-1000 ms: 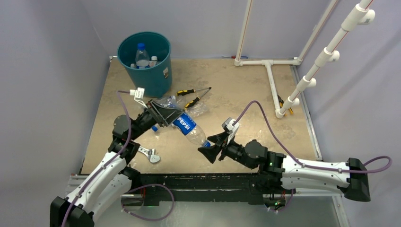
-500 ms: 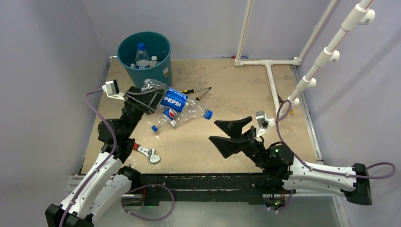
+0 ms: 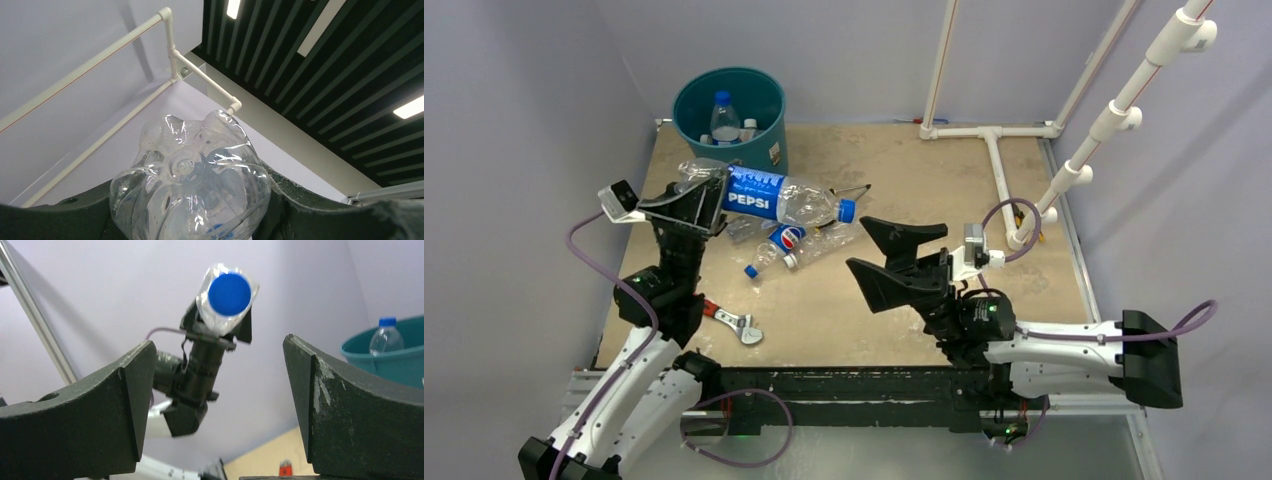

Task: Put the plastic bottles in the bin
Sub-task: Place the plastic bottle in the trash bin.

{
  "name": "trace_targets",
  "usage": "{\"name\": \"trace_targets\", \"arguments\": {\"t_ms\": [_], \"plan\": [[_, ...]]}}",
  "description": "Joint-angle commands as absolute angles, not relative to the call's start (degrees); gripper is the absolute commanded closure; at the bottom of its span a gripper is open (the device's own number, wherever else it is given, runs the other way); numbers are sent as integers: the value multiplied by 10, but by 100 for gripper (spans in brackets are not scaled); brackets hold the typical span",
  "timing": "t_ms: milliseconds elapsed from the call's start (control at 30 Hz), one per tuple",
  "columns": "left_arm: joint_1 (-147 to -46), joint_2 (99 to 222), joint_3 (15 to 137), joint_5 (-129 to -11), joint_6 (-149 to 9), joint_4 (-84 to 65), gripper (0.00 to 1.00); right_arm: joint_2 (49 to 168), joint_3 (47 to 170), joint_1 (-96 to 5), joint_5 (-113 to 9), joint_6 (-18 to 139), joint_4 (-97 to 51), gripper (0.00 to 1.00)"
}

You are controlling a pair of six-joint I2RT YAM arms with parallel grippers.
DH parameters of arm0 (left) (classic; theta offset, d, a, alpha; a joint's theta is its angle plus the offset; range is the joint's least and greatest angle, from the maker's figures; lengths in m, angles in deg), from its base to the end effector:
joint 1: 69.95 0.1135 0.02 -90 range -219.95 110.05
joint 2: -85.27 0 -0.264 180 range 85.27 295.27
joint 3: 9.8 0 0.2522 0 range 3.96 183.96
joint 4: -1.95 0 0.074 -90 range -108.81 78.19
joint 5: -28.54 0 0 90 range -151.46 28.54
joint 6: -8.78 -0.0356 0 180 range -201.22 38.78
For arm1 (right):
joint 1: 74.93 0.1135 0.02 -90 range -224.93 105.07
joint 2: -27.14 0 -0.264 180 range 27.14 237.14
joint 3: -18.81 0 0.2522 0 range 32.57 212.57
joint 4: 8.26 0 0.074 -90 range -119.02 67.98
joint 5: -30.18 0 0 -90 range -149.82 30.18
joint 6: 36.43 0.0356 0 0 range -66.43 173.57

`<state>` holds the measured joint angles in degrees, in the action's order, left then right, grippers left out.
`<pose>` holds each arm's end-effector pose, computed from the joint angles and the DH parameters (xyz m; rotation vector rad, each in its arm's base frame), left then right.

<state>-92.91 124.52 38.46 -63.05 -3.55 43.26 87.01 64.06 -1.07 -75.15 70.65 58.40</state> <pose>0.1236 -0.0534 0.4044 -0.3350 0.7135 -1.6870 0.0641 0.1877 0.3636 -0.0947 0.7688 1.4270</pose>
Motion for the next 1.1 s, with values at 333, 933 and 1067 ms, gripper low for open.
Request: {"name": "trace_targets", "arguments": {"t_ms": [333, 933, 1067], "plan": [[-931, 1226, 371, -616, 5, 438, 100, 977, 761, -9, -756, 629, 742, 12], [-931, 1214, 354, -621, 19, 425, 100, 1036, 788, -9, -759, 622, 830, 19], [-931, 1208, 353, -618, 18, 420, 100, 1037, 791, -9, -753, 615, 845, 18]]}}
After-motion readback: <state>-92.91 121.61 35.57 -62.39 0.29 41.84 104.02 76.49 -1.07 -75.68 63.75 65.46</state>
